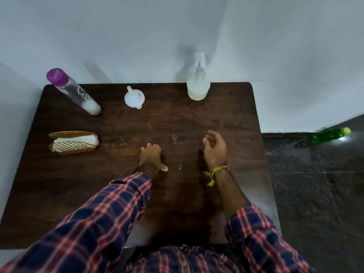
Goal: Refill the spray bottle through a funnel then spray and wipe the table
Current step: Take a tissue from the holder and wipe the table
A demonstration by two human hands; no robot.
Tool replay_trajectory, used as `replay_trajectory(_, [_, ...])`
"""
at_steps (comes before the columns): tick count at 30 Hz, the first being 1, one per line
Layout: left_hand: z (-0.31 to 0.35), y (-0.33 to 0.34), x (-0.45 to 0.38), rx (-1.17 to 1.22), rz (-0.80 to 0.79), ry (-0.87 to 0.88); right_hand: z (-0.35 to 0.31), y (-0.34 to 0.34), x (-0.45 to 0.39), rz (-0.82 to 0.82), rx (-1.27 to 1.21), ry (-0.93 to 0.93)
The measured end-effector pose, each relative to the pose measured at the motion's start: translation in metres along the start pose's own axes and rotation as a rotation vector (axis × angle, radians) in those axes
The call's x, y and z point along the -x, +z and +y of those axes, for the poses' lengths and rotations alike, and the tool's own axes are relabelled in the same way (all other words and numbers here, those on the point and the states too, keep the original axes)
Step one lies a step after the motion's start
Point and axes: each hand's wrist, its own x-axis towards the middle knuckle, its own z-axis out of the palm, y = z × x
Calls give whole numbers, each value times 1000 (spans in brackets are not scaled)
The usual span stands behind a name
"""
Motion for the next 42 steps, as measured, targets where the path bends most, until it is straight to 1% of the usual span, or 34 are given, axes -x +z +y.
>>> replay_trajectory(2, [-5,5,6,7,18,40,13,4,30,-31,62,30])
replay_trajectory(5, [-25,15,22,68,56,155,26,11,65,-62,108,57])
replay_trajectory(6, [-34,18,28,115,96,197,29,13,73,-69,126,72])
replay_trajectory(9, [-73,27,54,236,299,282,31,24,99,-63,206,108])
replay_trajectory(10, [-88,31,62,259,333,294,30,28,108,-56,239,115])
replay_trajectory(12, [-116,43,75,265,352,285,26,37,124,-40,283,122])
replay_trajectory(16, [-170,62,91,251,415,199,17,63,151,-84,369,104])
replay_trajectory(20, [-213,75,104,397,413,83,9,81,172,-83,445,93])
replay_trajectory(24, [-236,90,110,487,399,41,9,88,188,-76,469,116])
replay_trajectory(30, [-234,105,113,479,313,96,9,86,201,-137,490,77])
replay_trajectory(37, [-225,108,115,447,322,99,13,75,194,-245,561,47])
replay_trajectory(42, [-223,110,118,446,279,75,12,68,185,-322,587,55])
